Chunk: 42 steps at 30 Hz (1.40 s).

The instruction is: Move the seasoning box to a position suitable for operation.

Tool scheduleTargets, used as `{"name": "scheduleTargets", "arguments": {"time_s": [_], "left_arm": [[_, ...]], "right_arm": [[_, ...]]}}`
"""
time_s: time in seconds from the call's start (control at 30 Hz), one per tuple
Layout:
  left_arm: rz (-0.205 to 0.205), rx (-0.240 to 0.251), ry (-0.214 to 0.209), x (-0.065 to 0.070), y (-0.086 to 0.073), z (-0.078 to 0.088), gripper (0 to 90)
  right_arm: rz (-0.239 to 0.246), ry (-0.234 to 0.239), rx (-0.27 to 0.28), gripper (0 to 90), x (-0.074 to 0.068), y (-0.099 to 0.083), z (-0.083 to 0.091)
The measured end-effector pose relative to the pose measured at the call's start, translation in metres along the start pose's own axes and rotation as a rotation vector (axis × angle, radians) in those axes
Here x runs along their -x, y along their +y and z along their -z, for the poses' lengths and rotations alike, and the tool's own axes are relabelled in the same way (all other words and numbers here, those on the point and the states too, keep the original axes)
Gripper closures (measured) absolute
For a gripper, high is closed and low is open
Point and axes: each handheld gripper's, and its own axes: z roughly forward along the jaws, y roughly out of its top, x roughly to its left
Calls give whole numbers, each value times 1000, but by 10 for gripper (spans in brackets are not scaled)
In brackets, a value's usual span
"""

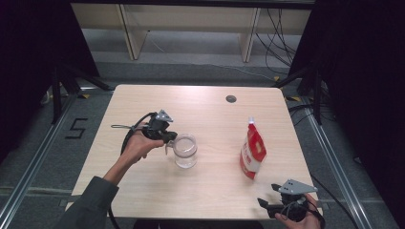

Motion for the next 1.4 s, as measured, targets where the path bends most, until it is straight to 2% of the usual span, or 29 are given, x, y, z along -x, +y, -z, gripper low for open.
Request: {"name": "scheduleTargets", "arguments": {"time_s": [0.03, 0.13, 0.2, 0.27, 0.33, 0.37, 0.4, 0.43, 0.47, 0.5, 0.57, 0.6, 0.63, 0.67, 0.73, 0.77, 0.8, 0.87, 0.93, 1.0, 1.03, 1.1, 1.13, 1.17, 1.27, 1.3, 1.33, 1.37, 1.4], "left_arm": [[-1, 9, 2, -1, -2, 1, 878], [31, 33, 4, -2, -7, 3, 863], [54, 69, -1, -3, -11, 5, 815], [42, 72, -2, -3, -12, 8, 805], [59, 130, 20, -4, -16, 13, 701], [59, 130, 20, -4, -16, 13, 675], [108, 217, 19, -5, -19, 17, 644], [108, 217, 19, -5, -19, 17, 637], [132, 227, 9, -6, -20, 20, 637], [142, 259, 9, -5, -21, 22, 619], [125, 267, 10, -3, -25, 29, 573], [129, 297, 4, 2, -30, 33, 547], [129, 297, 4, 2, -30, 33, 543], [121, 309, 4, 4, -34, 35, 543], [111, 319, -7, 6, -40, 39, 516], [106, 327, -9, 6, -44, 40, 511], [98, 326, -7, 6, -51, 42, 489], [96, 330, -5, 5, -54, 42, 480], [104, 343, -4, 3, -62, 41, 479], [87, 357, -3, 3, -74, 36, 479], [87, 357, -3, 3, -74, 36, 475], [50, 340, 2, 1, -81, 32, 468], [55, 340, 9, -1, -84, 30, 462], [67, 347, -5, -3, -88, 28, 462], [46, 345, 13, -4, -96, 22, 464], [43, 342, 11, -4, -98, 19, 464], [37, 341, 11, -3, -99, 16, 463], [31, 340, 9, -3, -99, 13, 464], [28, 339, 7, -2, -99, 11, 464]], "right_arm": [[1, 2, -1, 251, 0, 0, 0], [0, -3, 2, 251, 0, 0, 0], [-9, -6, 6, 251, -1, 0, 1], [-7, -7, 9, 251, 0, 0, 1], [-24, -10, 4, 254, -2, 0, 1], [-24, -10, 4, 254, -2, 0, 1], [-22, -11, -1, 254, -3, 0, 1], [-22, -11, -1, 254, -3, 0, 1], [-10, -11, 2, 253, -2, 0, 1], [-8, -9, -1, 254, -1, 0, 1], [-17, -9, 5, 254, -2, 0, 1], [-16, -11, 5, 254, -2, 0, 1], [-16, -11, 5, 254, -2, 0, 1], [4, -13, 11, 253, 0, 0, 1], [2, -12, 11, 253, 0, 0, 1], [-20, -9, 6, 253, -2, 0, 1], [-22, -8, -5, 253, -3, 0, 1], [-23, -5, -1, 254, -3, 1, 1], [-31, -7, -5, 253, -3, 1, 2], [-19, -11, 5, 253, -2, 0, 1], [-19, -11, 5, 253, -2, 0, 1], [-18, -11, 4, 254, -2, 0, 1], [-10, -7, 3, 254, -2, 1, 1], [-17, -2, -3, 253, -3, 1, 1], [12, -13, 4, 253, -1, 1, 1], [-14, 0, -1, 254, -3, 1, 1], [-17, 1, -2, 254, -3, 1, 1], [13, -12, 6, 254, -1, 1, 0], [13, -12, 6, 254, -1, 1, 0]]}}
